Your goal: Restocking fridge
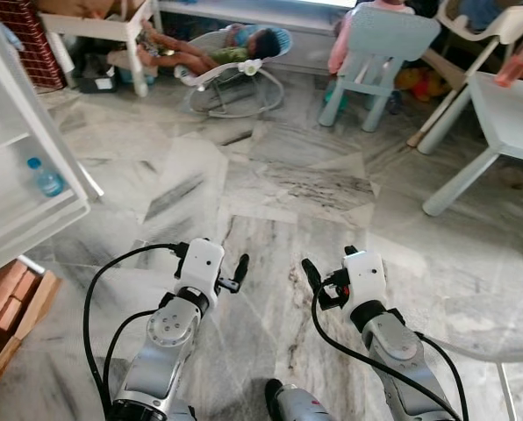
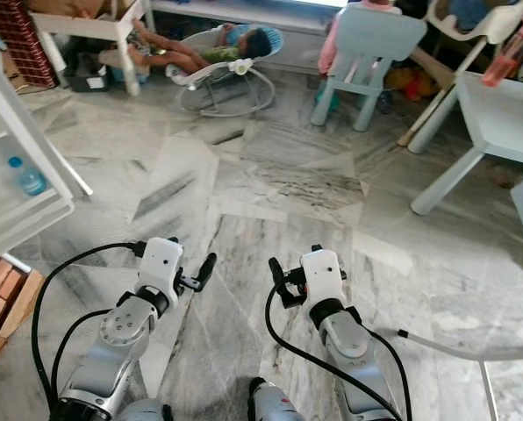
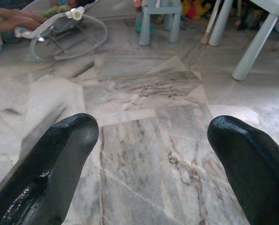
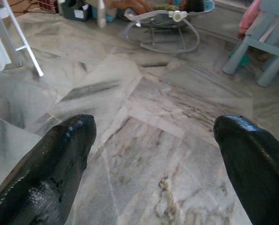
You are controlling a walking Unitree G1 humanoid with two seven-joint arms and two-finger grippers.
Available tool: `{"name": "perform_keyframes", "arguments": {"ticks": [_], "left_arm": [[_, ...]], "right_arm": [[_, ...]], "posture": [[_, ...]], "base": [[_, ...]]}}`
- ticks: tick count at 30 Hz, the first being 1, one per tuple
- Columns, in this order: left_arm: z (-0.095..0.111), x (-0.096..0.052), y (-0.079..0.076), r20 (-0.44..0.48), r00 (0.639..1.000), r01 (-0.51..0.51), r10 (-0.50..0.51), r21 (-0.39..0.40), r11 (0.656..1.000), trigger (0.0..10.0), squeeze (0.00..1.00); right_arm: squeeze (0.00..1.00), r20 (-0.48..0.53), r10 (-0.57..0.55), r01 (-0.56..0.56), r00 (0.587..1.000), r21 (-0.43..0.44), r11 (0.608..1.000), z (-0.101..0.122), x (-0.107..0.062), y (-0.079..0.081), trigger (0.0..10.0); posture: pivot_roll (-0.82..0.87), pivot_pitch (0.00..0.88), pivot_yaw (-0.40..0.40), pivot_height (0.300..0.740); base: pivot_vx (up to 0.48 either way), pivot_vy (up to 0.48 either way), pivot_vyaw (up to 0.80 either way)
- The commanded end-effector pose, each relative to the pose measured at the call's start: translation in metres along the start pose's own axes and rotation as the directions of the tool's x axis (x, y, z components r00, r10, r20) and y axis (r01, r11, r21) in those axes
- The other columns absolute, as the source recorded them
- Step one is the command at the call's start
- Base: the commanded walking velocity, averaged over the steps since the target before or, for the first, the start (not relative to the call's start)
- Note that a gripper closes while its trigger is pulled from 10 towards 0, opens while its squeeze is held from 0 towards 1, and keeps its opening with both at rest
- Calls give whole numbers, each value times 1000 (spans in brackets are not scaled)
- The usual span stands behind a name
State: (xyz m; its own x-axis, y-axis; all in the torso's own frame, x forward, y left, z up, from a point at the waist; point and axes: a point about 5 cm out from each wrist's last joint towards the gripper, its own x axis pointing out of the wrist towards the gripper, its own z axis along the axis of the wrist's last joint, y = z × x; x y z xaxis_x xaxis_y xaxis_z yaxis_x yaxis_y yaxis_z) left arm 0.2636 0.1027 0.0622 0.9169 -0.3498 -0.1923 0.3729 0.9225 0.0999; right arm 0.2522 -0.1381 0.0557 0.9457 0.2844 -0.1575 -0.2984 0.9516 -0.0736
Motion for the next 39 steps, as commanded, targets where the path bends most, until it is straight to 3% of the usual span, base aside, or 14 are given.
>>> {"name": "perform_keyframes", "arguments": {"ticks": [1, 4, 17, 30, 33, 36, 39], "left_arm": [[1, -2, -5, 6, 1000, 22, -22, 13, 1000, 10000, 0], [2, -2, -7, 17, 1000, 24, -24, -18, 1000, 10000, 0], [4, -2, -6, 23, 1000, 18, -18, -25, 1000, 10000, 0], [3, -3, -7, 10, 1000, 21, -21, -10, 1000, 10000, 0], [3, -3, -6, 9, 1000, 21, -21, -10, 1000, 10000, 0], [3, -4, -6, 5, 1000, 20, -20, -6, 1000, 10000, 0], [1, -5, -5, 0, 1000, 16, -16, -6, 1000, 10000, 0]], "right_arm": [[0, -8, -4, 4, 1000, -6, 1000, -1, -1, -2, 10000], [0, -10, -3, 3, 1000, -6, 1000, -1, -1, -2, 10000], [0, -15, -3, 3, 1000, 0, 1000, -3, -1, -2, 10000], [0, -12, -10, 10, 1000, 8, 1000, -3, -2, -1, 10000], [0, 76, -68, 66, 995, 27, 997, 9, -2, -6, 10000], [0, 187, -234, 239, 954, -3, 971, 30, -2, -26, 10000], [0, 196, -293, 299, 936, -2, 954, 34, -3, -35, 10000]], "posture": [[109, 137, -68, 740], [108, 135, -69, 740], [108, 136, -69, 740], [111, 143, -64, 740], [112, 144, -63, 740], [114, 146, -59, 740], [113, 146, -55, 740]], "base": [[0, -251, -800], [0, -232, -800], [0, 0, -783], [-155, 0, 0], [-242, 0, 0], [-82, 0, 0], [-162, 0, 0]]}}
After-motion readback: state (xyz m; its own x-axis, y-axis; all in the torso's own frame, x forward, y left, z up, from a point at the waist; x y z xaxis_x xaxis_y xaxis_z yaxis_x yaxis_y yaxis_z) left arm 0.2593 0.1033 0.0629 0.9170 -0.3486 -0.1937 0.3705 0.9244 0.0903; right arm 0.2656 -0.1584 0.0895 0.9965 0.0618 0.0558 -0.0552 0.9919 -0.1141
